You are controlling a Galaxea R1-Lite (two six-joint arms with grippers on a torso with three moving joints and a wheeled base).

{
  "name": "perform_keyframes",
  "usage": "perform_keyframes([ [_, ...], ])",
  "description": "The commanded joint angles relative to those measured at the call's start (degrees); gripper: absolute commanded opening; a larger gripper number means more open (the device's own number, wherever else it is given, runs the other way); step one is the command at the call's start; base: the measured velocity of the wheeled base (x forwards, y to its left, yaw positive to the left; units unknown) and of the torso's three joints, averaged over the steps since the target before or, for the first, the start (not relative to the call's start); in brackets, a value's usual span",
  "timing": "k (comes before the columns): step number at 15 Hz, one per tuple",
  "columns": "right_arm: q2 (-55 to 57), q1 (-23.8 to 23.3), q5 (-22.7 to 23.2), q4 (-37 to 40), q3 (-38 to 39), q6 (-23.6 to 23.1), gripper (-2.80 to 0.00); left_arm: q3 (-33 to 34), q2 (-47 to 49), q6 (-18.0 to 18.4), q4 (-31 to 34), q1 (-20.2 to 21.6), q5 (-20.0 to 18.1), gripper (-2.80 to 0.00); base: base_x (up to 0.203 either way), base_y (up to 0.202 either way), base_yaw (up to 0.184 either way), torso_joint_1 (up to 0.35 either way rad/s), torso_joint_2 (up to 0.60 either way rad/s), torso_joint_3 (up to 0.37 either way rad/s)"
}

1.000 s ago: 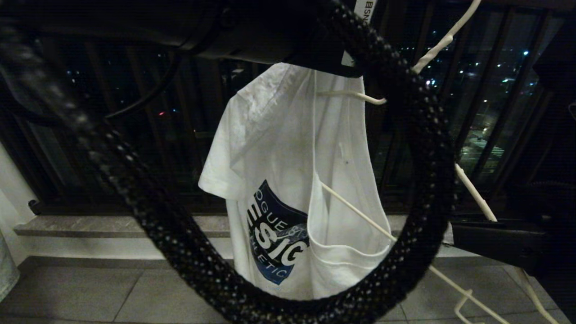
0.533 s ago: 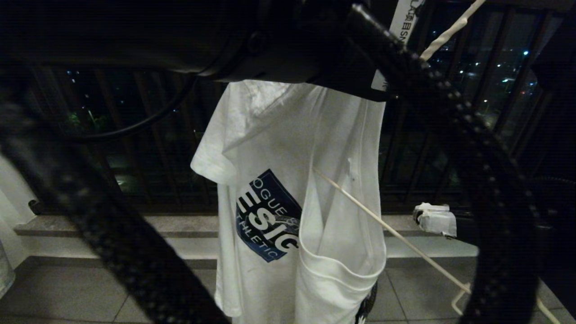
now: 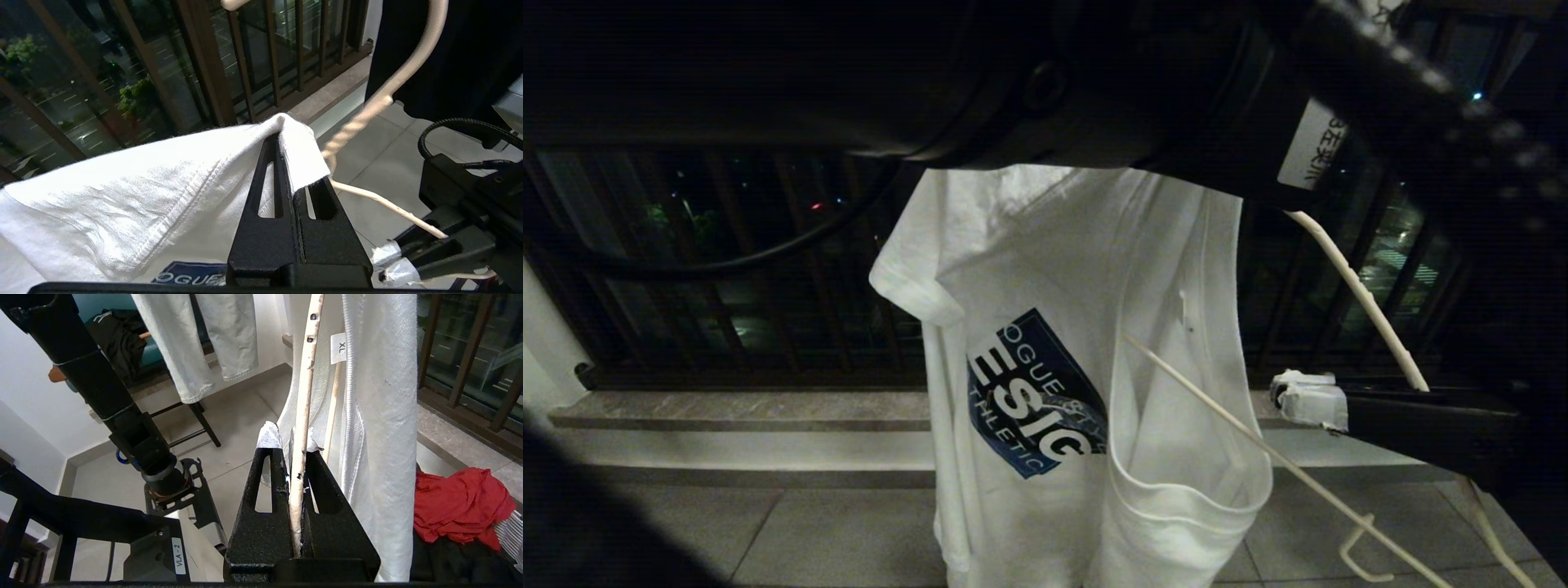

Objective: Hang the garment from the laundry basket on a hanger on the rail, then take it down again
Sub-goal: Hang the clothes on the clothes rack

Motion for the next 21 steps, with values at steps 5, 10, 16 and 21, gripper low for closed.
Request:
perform_keyframes([
  [5,-0.01,0.01,0.18,-0.12,-0.10,0.12,-2.80,0.25,0.44,0.12,0.19,-0.44,0.19,0.00,0.000,0.000,0.000,0.000,0.00,0.000],
  [10,-0.09,-0.02,0.09,-0.21,-0.27,0.12,-2.80,1.89,-1.39,0.11,3.39,-0.44,0.28,0.00,0.000,0.000,0.000,0.000,0.00,0.000],
  [16,-0.30,-1.41,-0.03,-0.61,-0.50,0.20,-2.80,8.81,-7.07,-0.14,4.52,-0.45,0.53,0.00,0.000,0.000,0.000,0.000,0.00,0.000],
  [21,-0.87,-1.83,0.09,-0.73,-0.63,0.29,-2.80,21.12,-13.32,-2.42,4.18,5.92,2.45,-2.80,0.000,0.000,0.000,0.000,0.00,0.000],
])
